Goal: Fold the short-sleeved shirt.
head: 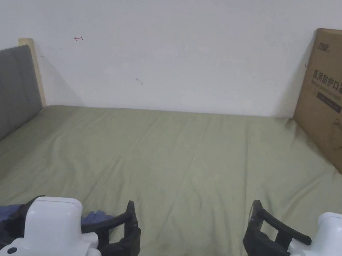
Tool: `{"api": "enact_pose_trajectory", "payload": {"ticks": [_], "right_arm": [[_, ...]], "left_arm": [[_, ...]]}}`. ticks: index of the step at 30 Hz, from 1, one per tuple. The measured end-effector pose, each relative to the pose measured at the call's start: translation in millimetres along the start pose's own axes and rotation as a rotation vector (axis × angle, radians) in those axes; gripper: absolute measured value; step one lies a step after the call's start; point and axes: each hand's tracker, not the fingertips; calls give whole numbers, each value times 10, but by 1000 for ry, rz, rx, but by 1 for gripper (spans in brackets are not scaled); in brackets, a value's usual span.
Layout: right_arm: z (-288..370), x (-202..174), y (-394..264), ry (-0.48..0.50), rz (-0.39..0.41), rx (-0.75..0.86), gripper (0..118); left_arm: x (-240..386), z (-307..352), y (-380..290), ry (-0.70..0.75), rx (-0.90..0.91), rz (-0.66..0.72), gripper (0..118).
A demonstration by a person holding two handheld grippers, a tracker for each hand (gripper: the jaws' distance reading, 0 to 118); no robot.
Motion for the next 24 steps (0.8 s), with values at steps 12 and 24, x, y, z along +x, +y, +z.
{"api": "enact_pose_trajectory", "payload": {"ticks": [12,24], "right_arm": [[24,-9,6,-97,41,8,0],[-106,-666,258,234,105,11,0]], "left_arm": [[-75,8,-15,-33,22,155,0],[-641,169,186,159,40,150,0]]}}
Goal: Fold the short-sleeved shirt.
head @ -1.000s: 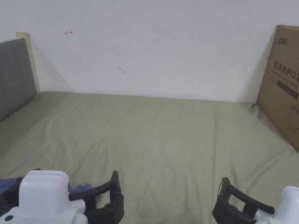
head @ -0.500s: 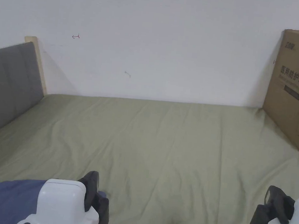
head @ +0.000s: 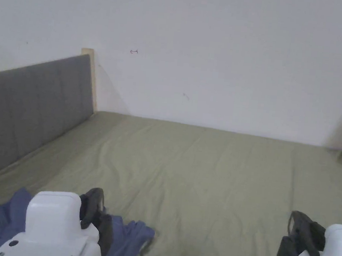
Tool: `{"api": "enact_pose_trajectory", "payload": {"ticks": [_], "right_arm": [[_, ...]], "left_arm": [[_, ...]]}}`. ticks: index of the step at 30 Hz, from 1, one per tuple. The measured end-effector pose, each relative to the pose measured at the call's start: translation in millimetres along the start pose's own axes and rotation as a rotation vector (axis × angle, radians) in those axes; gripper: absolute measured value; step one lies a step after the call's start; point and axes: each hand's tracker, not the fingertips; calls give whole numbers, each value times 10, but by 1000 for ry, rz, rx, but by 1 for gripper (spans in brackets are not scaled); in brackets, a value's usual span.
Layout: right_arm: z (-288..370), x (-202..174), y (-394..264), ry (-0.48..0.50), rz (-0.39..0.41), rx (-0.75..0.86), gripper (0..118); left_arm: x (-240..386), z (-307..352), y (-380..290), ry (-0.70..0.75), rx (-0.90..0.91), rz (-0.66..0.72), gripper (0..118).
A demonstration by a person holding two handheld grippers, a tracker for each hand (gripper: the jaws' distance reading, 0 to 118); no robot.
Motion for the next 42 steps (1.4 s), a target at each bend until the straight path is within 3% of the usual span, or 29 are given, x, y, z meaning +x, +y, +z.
{"api": "enact_pose_trajectory", "payload": {"ticks": [6,8,10,15,22,23,24,25,26,27,31,37,42], "right_arm": [[-160,-868,87,273,-23,23,0],[-179,-1162,69,399,-18,-2,0],[-169,-1428,46,463,10,-18,0],[-110,-1725,-17,521,46,-22,0],[-262,-1635,-208,490,36,-108,0],[-295,-1608,-251,482,30,-129,0],[-325,-1587,-285,474,25,-152,0],[-361,-1564,-328,458,20,-176,0],[-392,-1547,-374,443,16,-194,0],[-427,-1522,-417,430,13,-210,0],[-574,-1422,-557,375,18,-271,0],[-731,-1261,-724,341,-38,-350,0],[-847,-1178,-888,295,-117,-446,0]], "left_arm": [[-593,258,152,168,6,-4,0],[-777,378,163,242,5,-27,0],[-965,477,144,310,-9,-23,0],[-1278,525,55,395,-63,15,0],[-1451,13,-352,355,-266,100,0],[-1464,-97,-455,340,-297,100,5],[-1479,-201,-543,297,-330,108,24],[-1479,-380,-671,244,-381,133,63],[-1486,-515,-765,209,-449,144,94],[-1492,-662,-886,168,-525,168,115],[-1430,-1179,-1272,110,-628,184,117],[-1399,-1883,-1886,137,-927,40,116],[-1364,-1991,-1737,170,-986,33,111]]}}
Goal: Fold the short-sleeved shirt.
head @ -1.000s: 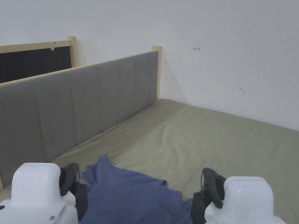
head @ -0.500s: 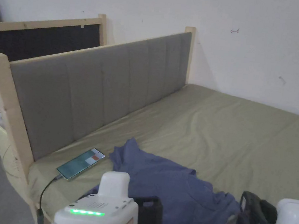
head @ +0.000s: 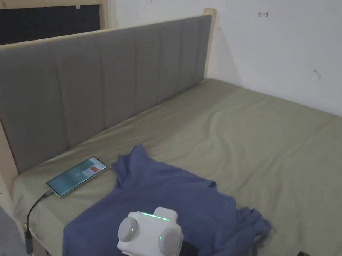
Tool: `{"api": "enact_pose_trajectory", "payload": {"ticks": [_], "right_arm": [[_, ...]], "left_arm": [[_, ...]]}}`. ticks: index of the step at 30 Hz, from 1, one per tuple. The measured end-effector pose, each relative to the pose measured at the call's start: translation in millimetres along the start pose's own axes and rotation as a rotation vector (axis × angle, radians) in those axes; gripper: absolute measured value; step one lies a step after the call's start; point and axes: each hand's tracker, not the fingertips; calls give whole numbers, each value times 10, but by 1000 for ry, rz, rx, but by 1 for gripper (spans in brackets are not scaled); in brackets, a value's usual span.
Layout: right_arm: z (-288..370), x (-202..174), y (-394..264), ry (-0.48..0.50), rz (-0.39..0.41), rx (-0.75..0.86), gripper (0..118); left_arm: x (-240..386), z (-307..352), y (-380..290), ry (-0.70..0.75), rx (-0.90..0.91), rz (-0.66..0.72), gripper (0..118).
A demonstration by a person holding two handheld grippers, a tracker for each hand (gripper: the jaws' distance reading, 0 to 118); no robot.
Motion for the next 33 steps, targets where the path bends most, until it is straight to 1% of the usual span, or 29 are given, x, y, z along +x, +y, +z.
{"api": "enact_pose_trajectory", "payload": {"ticks": [2,3,6,7,9,11,13,15,18,19,20,21,22,25,27,29,30,31,33], "right_arm": [[-25,52,-34,9,-51,-21,0],[-28,68,-44,7,-59,-27,0],[0,70,-56,-5,-46,-32,0],[16,76,-54,-12,-36,-29,0],[50,80,-37,-19,-32,-25,0],[80,123,-21,-14,-54,-17,0],[111,154,-5,-12,-71,-15,0],[142,193,13,-21,-73,-12,0],[202,294,54,-42,-89,2,0],[226,344,76,-52,-107,9,0],[247,385,94,-58,-122,16,0],[279,441,118,-67,-141,25,0],[314,493,139,-75,-152,34,0],[458,648,191,-116,-168,68,0],[574,775,221,-147,-197,95,0],[689,904,242,-174,-243,119,0],[759,976,246,-189,-265,129,0],[834,1046,250,-207,-275,141,0],[976,1165,266,-260,-280,168,0]], "left_arm": [[33,-17,19,10,-19,-14,104],[-1,-9,18,2,-18,-15,94],[-41,131,73,3,20,27,37],[-120,152,91,1,25,43,3],[-188,148,106,22,25,52,2],[-292,107,77,-30,12,85,2],[-293,164,102,-41,10,105,2],[-280,226,132,-41,10,109,2],[-319,468,180,-87,45,148,2],[-324,583,197,-77,54,149,2],[-270,684,228,-55,68,125,2],[-192,818,276,-29,103,48,2],[-107,957,326,-21,136,15,2],[148,1355,504,-155,236,20,2],[462,1630,633,-207,289,-63,2],[867,1888,712,-220,360,-182,2],[1105,2013,738,-250,381,-237,2],[1354,2109,748,-294,399,-293,2],[1751,2230,739,-404,415,-361,2]]}}
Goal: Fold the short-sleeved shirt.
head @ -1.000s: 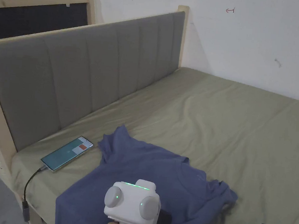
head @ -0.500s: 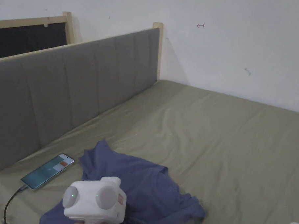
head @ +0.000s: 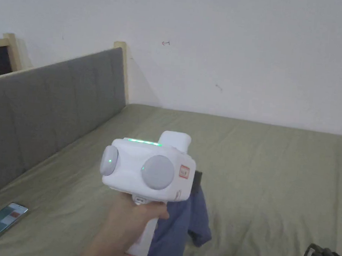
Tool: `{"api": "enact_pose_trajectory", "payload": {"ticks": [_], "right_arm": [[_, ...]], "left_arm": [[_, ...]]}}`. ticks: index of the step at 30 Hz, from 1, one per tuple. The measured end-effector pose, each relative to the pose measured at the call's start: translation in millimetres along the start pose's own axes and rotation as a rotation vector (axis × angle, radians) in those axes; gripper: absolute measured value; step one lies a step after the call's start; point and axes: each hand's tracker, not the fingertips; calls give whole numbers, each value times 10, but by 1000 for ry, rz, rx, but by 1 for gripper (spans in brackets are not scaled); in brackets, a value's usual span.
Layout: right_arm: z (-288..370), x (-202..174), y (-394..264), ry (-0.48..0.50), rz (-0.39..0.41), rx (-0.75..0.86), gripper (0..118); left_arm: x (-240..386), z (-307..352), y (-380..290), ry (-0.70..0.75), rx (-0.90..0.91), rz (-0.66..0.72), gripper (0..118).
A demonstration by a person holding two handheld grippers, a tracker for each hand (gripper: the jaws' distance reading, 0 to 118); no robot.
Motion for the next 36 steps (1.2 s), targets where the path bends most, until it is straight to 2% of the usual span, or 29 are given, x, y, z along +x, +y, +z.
{"api": "enact_pose_trajectory", "payload": {"ticks": [4,7,10,13,17,20,22,24,26,27,29,30,31,33,36], "right_arm": [[288,344,196,-108,-31,95,0],[502,603,332,-187,-69,164,0],[657,831,400,-244,-109,210,0],[707,966,372,-275,-142,205,0],[639,1040,272,-284,-170,153,0],[553,1026,240,-269,-164,120,0],[494,980,245,-254,-151,104,0],[434,942,243,-237,-135,91,0],[386,882,229,-219,-119,76,0],[366,867,221,-213,-114,70,0],[330,829,193,-196,-105,59,0],[310,813,187,-195,-102,52,0],[284,806,176,-193,-98,45,0],[247,791,154,-186,-94,33,0],[182,774,122,-178,-90,12,0]], "left_arm": [[763,-93,117,-246,37,-59,2],[1251,-203,84,-287,38,-156,2],[1519,-545,-136,-352,-20,-128,2],[1700,-1088,-603,-341,-169,-105,2],[1822,-1796,-1416,-231,-453,-149,2],[1798,-1968,-1825,-191,-475,-124,3],[1754,-1892,-1840,-191,-404,-59,4],[1736,-1881,-1776,-199,-429,-54,10],[1714,-1889,-1685,-223,-445,-55,23],[1682,-1854,-1657,-227,-443,-44,37],[1585,-1739,-1576,-298,-421,22,92],[1564,-1680,-1511,-311,-421,34,113],[1503,-1592,-1452,-313,-419,36,118],[1319,-1316,-1333,-380,-297,83,117],[962,-992,-1115,-340,-251,129,117]]}}
